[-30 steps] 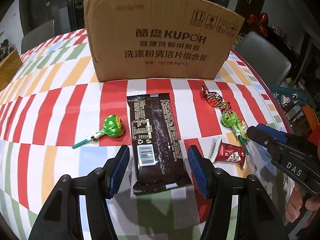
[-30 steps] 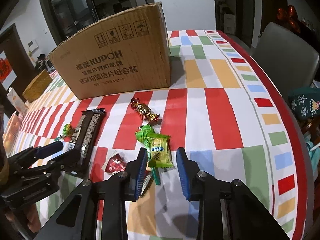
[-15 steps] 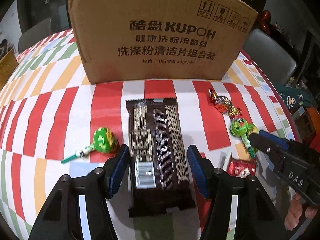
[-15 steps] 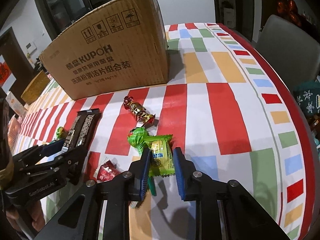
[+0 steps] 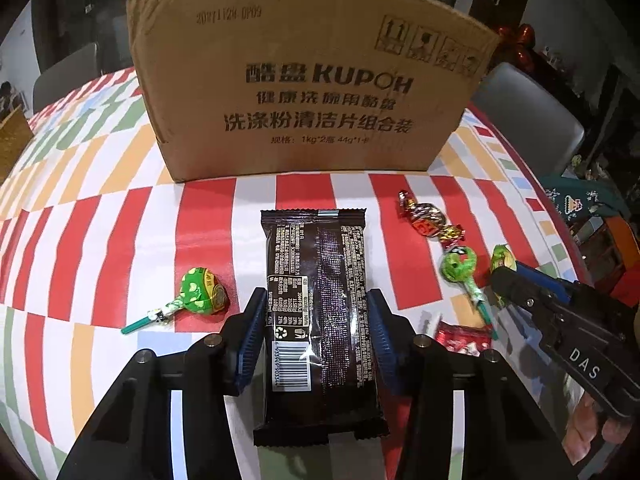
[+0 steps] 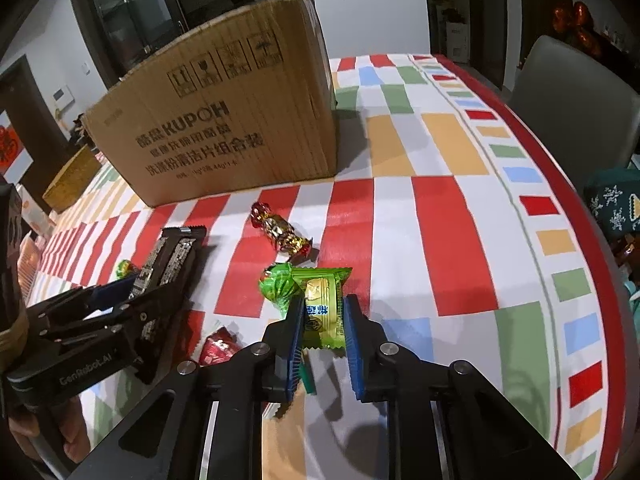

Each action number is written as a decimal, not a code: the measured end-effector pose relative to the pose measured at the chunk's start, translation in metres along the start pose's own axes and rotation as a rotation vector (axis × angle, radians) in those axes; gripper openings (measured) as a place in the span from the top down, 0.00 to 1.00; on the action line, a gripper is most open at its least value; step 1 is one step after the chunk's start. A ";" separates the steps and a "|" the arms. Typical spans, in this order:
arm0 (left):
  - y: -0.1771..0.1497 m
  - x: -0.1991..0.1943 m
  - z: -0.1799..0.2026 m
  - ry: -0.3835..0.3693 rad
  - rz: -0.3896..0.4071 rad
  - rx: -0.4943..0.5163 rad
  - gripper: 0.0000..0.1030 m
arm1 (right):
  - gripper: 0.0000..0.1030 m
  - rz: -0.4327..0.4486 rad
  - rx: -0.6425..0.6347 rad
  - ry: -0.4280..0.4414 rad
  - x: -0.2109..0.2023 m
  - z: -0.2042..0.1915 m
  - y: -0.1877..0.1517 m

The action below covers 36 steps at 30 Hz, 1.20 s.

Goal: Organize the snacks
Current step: 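Grasp the dark chocolate bar with the left tool while the right tool grasps the green candy, then carry the chocolate bar and green candy over the cardboard box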

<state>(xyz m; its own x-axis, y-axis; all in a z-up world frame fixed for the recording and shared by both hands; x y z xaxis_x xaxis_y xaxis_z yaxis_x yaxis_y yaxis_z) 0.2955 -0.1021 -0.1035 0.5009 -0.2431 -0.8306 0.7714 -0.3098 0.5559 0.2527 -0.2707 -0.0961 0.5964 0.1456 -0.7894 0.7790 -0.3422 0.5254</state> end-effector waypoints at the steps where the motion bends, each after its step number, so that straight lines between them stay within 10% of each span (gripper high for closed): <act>1: 0.000 -0.004 0.001 -0.001 0.005 0.001 0.53 | 0.80 0.005 0.000 0.002 -0.003 0.000 0.001; 36: 0.047 -0.153 -0.011 0.052 0.326 0.034 0.53 | 0.80 0.252 -0.105 0.150 -0.120 -0.071 0.049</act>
<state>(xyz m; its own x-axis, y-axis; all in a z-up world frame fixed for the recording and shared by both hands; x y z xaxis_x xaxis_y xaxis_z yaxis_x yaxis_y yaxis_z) 0.2594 -0.0691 0.0494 0.7395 -0.2877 -0.6085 0.5539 -0.2537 0.7930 0.2333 -0.2394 0.0468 0.7892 0.2061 -0.5785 0.6139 -0.2882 0.7349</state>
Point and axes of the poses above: each gripper's, at about its wrist camera, not at the fingertips, and x roughly the way its jaws point, z to its right, y to its top, the point moved 1 cm from there along x, roughly the way its jaws point, and after that the axes turned 10 degrees about x, right-handed, at the moved point
